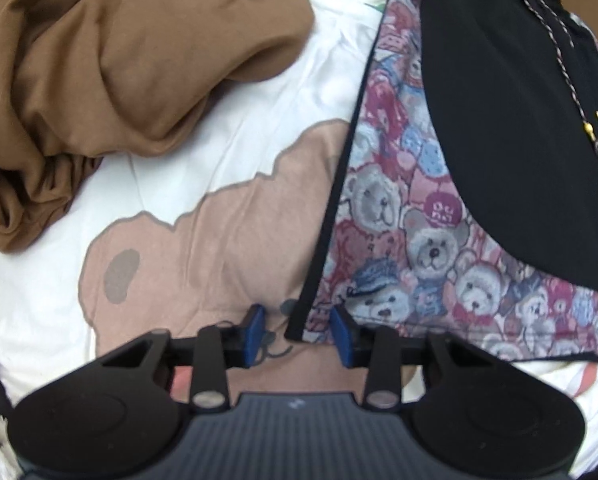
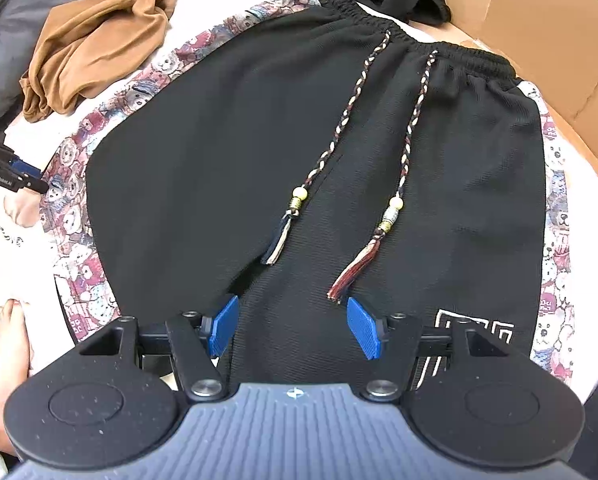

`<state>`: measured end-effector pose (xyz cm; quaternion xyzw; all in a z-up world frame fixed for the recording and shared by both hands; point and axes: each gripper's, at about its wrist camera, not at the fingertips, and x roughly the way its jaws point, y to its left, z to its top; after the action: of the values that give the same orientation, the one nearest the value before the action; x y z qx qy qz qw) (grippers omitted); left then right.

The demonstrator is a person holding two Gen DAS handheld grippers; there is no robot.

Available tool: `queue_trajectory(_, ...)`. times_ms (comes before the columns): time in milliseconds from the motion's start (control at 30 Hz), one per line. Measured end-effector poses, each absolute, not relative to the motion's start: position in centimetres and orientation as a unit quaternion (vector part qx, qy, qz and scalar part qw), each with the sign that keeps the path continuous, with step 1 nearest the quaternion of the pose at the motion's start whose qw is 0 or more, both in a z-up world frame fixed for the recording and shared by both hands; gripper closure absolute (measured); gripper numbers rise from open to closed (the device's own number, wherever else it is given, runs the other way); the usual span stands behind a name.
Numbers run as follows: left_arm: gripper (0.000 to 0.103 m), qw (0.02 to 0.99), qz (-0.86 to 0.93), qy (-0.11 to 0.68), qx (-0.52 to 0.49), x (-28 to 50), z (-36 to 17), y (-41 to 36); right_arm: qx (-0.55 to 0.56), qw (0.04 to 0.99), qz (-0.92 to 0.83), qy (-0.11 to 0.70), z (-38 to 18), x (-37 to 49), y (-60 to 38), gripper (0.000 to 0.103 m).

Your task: Fold clothes

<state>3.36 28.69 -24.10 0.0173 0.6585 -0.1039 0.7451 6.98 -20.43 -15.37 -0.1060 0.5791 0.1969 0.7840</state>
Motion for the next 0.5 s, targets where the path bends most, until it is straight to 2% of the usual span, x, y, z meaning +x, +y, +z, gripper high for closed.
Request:
queue_trajectory(33, 0.091, 0.744, -0.104, 0.66, 0.018, 3.3, -24.1, 28.7, -0.106, 0.784, 0.197, 0.579, -15.4, 7.0, -20.5, 0.038)
queue_trajectory(133, 0.095, 0.741, -0.106, 0.663, 0.019, 3.3, -24.2, 28.5, -0.106, 0.786, 0.195, 0.577, -15.3, 7.0, -20.6, 0.038)
queue_trajectory(267, 0.095, 0.739, -0.109, 0.665, 0.022, 3.3, -23.8, 28.4, -0.108, 0.787, 0.196, 0.575, -15.1, 6.9, -20.7, 0.038)
queue_trajectory(500, 0.096, 0.757, -0.133, 0.64, -0.001, 4.3, -19.3, 27.4, -0.122, 0.792, 0.201, 0.564, -13.6, 6.9, -20.2, 0.038)
